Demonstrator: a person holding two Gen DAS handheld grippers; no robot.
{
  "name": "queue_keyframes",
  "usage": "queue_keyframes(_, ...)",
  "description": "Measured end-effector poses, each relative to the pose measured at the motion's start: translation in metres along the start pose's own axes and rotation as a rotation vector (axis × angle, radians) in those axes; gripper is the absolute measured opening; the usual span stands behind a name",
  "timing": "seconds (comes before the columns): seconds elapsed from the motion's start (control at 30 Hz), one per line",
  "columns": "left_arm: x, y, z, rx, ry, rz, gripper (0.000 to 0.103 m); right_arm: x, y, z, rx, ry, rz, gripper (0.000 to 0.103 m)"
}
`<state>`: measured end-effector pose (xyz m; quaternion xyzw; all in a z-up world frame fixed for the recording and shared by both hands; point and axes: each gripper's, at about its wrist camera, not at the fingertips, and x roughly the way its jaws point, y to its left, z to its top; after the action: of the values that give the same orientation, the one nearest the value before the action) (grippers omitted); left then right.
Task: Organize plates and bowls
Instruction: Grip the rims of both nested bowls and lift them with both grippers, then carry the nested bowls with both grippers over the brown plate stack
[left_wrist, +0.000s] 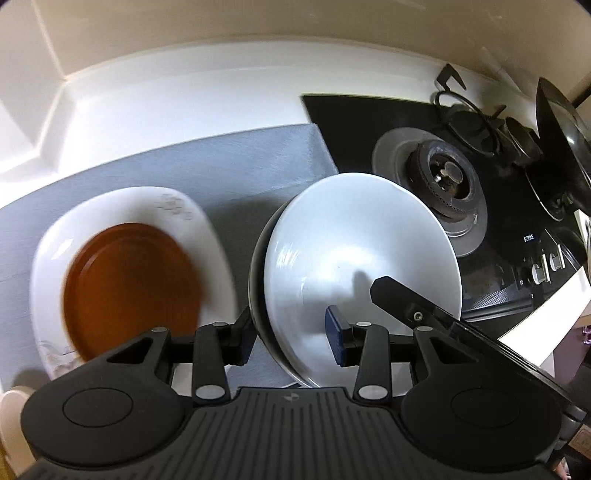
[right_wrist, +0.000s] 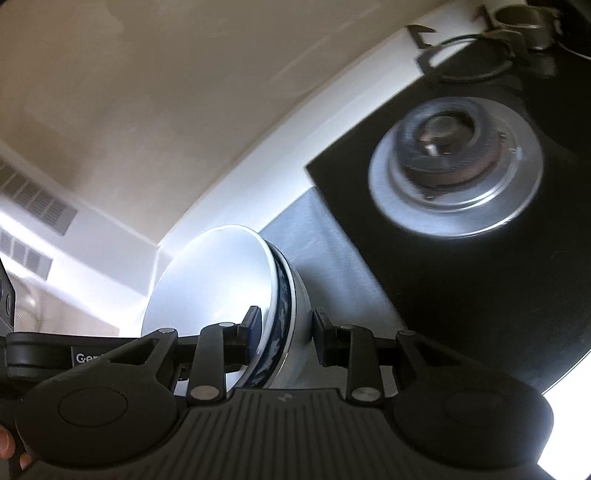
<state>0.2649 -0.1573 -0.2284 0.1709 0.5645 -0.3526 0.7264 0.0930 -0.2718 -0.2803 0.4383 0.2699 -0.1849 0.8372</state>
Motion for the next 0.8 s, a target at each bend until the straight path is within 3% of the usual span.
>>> queue_keyframes(0.17,-0.030,0.032,-0.015,-0.040,-0.037,0.035,0.043,0.007,0.038,-0.010,-0.052,0.049,0.032,0.033)
queue_keyframes(0.6,-0.123,0.161,-0.076,-0.310,-0.115,0.121,0.043,0.042,0.179,-0.057,-0.261,0.251,0.175,0.033)
queue_keyframes(0.8,-0.162,0.204,-0.110,-0.398,-0.178,0.146,0.043,0.045,0.243,-0.082,-0.378,0.320,0.229,0.033)
